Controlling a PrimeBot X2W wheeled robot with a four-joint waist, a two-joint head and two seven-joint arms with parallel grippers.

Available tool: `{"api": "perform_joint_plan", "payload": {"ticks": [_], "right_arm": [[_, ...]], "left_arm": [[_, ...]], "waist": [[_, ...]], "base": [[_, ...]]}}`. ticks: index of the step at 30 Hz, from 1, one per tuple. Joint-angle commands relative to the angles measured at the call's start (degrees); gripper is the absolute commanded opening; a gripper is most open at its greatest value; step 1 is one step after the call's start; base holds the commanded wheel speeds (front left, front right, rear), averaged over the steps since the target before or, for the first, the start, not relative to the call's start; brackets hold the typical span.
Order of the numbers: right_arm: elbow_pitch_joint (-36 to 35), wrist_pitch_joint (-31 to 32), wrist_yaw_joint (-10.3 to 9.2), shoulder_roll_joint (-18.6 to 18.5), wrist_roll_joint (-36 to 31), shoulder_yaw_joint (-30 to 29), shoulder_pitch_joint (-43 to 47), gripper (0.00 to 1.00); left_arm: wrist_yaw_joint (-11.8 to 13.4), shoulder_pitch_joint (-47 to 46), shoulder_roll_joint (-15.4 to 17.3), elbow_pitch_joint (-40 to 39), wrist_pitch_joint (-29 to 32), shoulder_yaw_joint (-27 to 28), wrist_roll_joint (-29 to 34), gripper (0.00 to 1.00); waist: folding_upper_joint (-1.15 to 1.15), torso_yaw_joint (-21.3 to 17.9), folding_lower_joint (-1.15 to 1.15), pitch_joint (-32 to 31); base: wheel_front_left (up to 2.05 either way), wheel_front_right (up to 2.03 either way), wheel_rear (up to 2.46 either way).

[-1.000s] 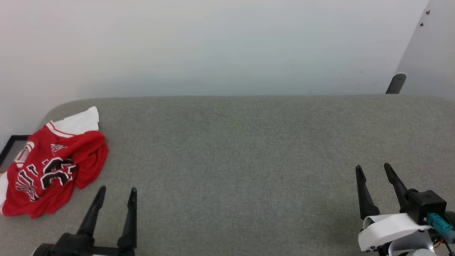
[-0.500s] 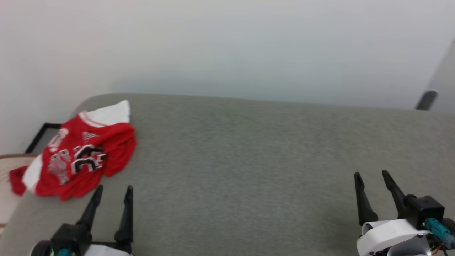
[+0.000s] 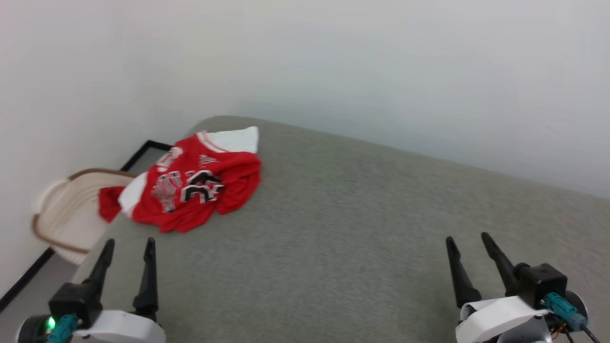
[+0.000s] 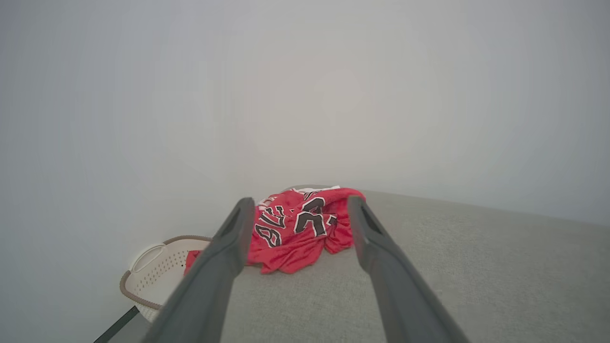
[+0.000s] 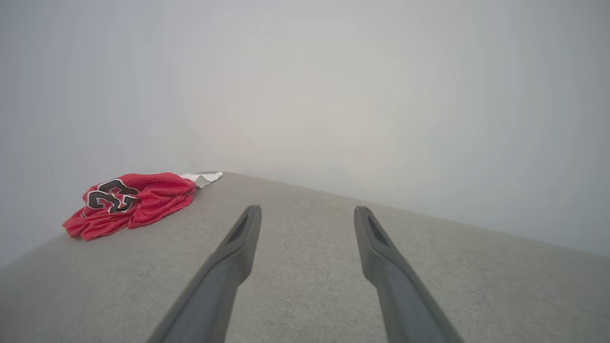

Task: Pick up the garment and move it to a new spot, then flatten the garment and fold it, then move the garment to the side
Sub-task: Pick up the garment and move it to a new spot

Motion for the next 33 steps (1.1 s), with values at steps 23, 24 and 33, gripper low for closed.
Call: {"api": "perform_joint_plan", "payload": {"ticks": [23,24,33], "right_arm": [[-0.15,1.46,0.02,-0.17,-1.69,1.55,-3.66,1.00],[-0.68,1.76,0.02,-0.40,-1.88,1.58,-3.91,1.00],[-6.93,4.42,0.02,-3.59,-2.83,1.53,-8.69,1.00]], "left_arm": [[-1.89,-7.01,3.25,-2.84,10.04,1.69,-8.83,1.00],[-2.01,-8.18,3.91,-2.84,11.20,2.03,-9.67,1.00],[-3.22,-21.67,9.90,1.42,22.31,4.57,-18.54,1.00]], "waist": [[0.00,1.65,0.00,5.79],[0.00,1.00,0.00,6.96],[0.00,-4.53,0.00,19.50]], "base": [[0.00,0.00,0.00],[0.00,0.00,0.00],[0.00,0.00,0.00]]}}
